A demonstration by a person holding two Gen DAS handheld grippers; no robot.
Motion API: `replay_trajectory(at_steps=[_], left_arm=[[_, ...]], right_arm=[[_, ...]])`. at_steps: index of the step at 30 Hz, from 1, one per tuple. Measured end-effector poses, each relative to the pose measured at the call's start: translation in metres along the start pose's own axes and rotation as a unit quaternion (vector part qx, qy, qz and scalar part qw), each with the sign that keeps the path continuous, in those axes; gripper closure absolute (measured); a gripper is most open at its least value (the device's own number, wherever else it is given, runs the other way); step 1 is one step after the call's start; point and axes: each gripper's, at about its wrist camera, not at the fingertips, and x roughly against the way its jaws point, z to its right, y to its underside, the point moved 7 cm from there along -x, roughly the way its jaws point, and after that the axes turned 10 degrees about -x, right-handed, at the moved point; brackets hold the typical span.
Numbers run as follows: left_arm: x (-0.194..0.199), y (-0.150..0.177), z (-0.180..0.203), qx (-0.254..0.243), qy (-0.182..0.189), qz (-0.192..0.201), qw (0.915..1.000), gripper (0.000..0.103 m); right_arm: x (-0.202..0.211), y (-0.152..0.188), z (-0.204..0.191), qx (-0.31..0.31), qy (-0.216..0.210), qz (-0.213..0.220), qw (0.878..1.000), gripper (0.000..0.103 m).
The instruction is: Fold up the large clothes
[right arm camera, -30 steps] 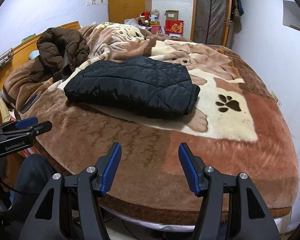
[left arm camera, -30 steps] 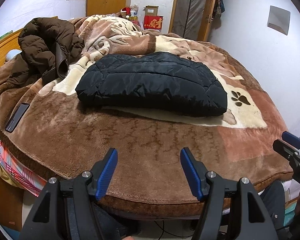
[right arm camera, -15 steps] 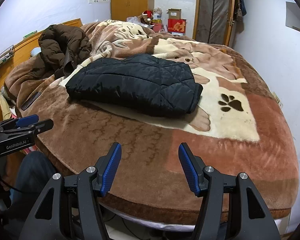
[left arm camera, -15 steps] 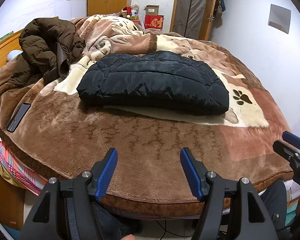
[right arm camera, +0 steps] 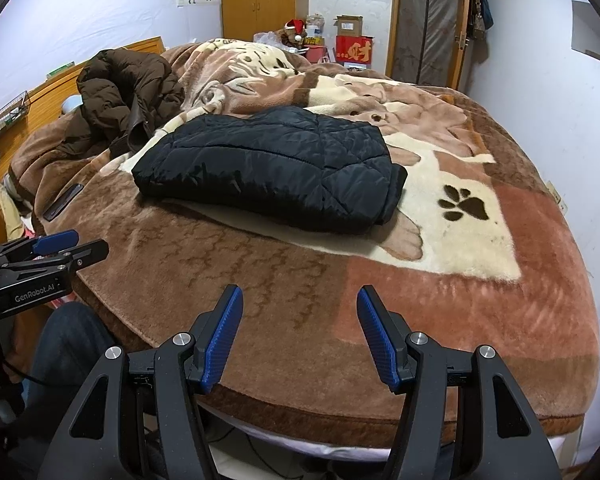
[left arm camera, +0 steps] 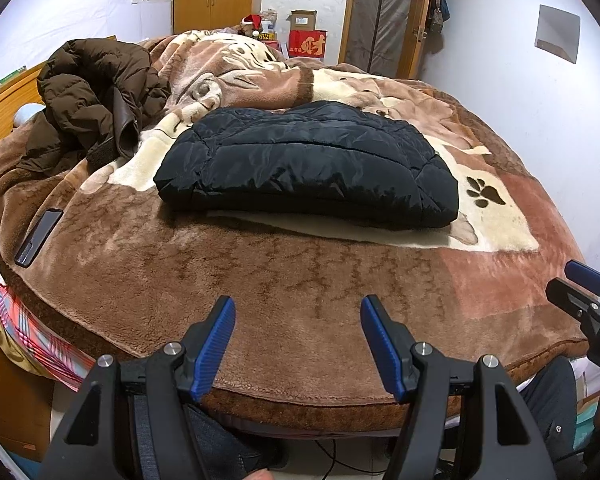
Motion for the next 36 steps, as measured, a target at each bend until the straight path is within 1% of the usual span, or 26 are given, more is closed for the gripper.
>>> replay_trajectory(at_steps=[36], left_arm=[[0.0016, 0.0072, -0.0064, -0.006, -0.003, -0.002, 1.0, 0.036]], right_arm=[[0.0006, 0.0001, -0.0032, 0.0, 0.001, 0.0, 1.0, 0.043]])
